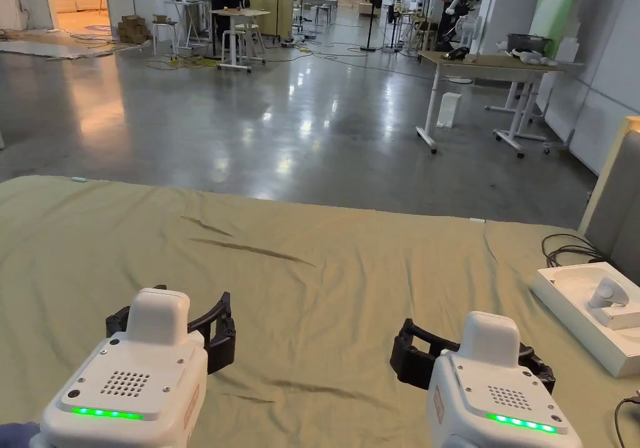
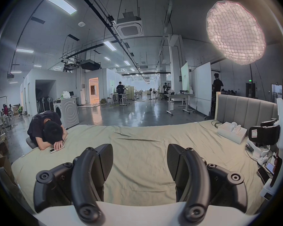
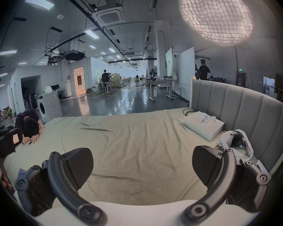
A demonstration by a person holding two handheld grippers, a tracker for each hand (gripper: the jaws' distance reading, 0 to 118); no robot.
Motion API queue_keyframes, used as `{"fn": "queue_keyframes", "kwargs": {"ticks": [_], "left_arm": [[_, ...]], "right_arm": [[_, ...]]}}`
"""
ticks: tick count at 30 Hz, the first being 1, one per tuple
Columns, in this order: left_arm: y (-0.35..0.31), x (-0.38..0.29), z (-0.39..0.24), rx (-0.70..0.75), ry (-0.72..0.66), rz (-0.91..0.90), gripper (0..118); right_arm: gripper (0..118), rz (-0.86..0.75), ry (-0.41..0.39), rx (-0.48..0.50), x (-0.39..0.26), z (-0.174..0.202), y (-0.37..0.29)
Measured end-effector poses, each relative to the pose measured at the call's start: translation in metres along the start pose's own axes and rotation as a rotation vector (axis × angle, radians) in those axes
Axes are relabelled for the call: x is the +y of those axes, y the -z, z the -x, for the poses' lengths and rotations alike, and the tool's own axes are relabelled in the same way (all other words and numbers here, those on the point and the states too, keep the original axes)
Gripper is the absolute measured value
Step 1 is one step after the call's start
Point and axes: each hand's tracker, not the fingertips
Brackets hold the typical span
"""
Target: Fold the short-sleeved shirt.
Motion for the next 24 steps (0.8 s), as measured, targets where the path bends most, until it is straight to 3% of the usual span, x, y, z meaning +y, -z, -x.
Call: {"fn": "queue_keyframes", "kwargs": {"ticks": [4, 6, 9, 21, 24], "left_arm": [[-0.0004, -0.0025, 0.0003, -0.005, 0.005, 0.009, 73], [-0.0005, -0.0034, 0.0006, -0.007, -0.005, 0.013, 73], [0.0002, -0.0047, 0.0013, -0.012, -0.019, 0.02, 73], [-0.0006, -0.0059, 0.0051, -0.018, -0.02, 0.028, 73], [-0.0001, -0.0063, 0.0062, -0.019, -0.027, 0.033, 73]], "right_arm": [[118, 0.007, -0.017, -0.083, -0.0002, 0.0082, 0.0004], [118, 0.007, -0.024, -0.031, -0.0013, 0.0074, 0.0003], [118, 0.038, 0.026, 0.026, -0.0021, 0.0068, 0.0001], [117, 0.031, 0.115, 0.065, 0.0017, -0.0001, -0.0051], [112, 0.049, 0.117, 0.055, 0.0036, 0.0008, -0.0047]]}}
